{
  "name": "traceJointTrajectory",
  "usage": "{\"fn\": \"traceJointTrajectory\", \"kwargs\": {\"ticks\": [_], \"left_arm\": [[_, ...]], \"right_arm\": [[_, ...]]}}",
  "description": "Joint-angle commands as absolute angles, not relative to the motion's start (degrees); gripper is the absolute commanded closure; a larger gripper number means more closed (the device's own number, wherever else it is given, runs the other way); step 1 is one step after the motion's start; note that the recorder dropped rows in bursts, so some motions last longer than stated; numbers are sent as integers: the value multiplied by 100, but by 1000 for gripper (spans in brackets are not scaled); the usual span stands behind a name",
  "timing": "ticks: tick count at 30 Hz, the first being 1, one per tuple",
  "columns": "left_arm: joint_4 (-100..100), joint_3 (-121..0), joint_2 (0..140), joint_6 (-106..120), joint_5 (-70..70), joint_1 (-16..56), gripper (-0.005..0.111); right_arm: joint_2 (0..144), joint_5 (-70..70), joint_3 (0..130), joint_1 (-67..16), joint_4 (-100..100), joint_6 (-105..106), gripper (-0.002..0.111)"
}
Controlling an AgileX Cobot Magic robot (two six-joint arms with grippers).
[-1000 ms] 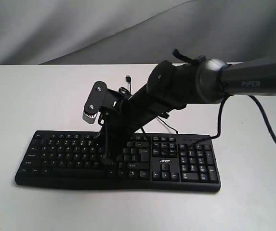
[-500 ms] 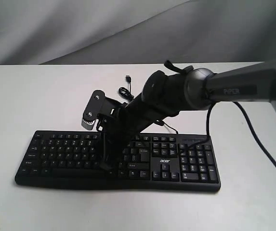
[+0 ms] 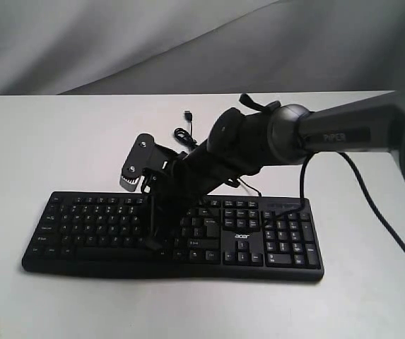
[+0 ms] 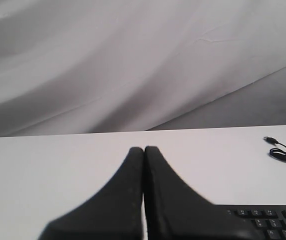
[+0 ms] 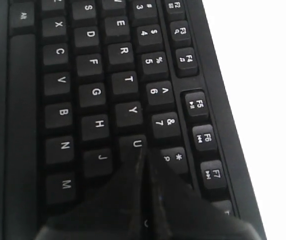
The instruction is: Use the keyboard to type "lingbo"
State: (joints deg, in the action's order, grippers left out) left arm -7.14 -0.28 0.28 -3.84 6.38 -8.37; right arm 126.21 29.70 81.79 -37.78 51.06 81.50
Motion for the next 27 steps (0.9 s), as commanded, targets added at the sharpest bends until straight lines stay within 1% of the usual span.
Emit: {"fn": "traceJointTrajectory", "kwargs": {"ticks": [1,5,10,16,27], "left_arm": [[-716,0,0,-396,596,-799,106],[-716,0,0,-396,596,-799,106],[-716,0,0,-396,596,-799,106],[-716,0,0,-396,596,-799,106],[-716,0,0,-396,596,-799,106]], "right_arm": [[12636,2922,8213,-3783,5139,8217,108],[12470,2984,8213,-3794,5140,8217,108],[12164,3155,8213,-4011,5161,8179,108],[12242,3226,8213,-4175,5161,8179,108],[12417,3378,8213,-4197,5058,8179,108]]}}
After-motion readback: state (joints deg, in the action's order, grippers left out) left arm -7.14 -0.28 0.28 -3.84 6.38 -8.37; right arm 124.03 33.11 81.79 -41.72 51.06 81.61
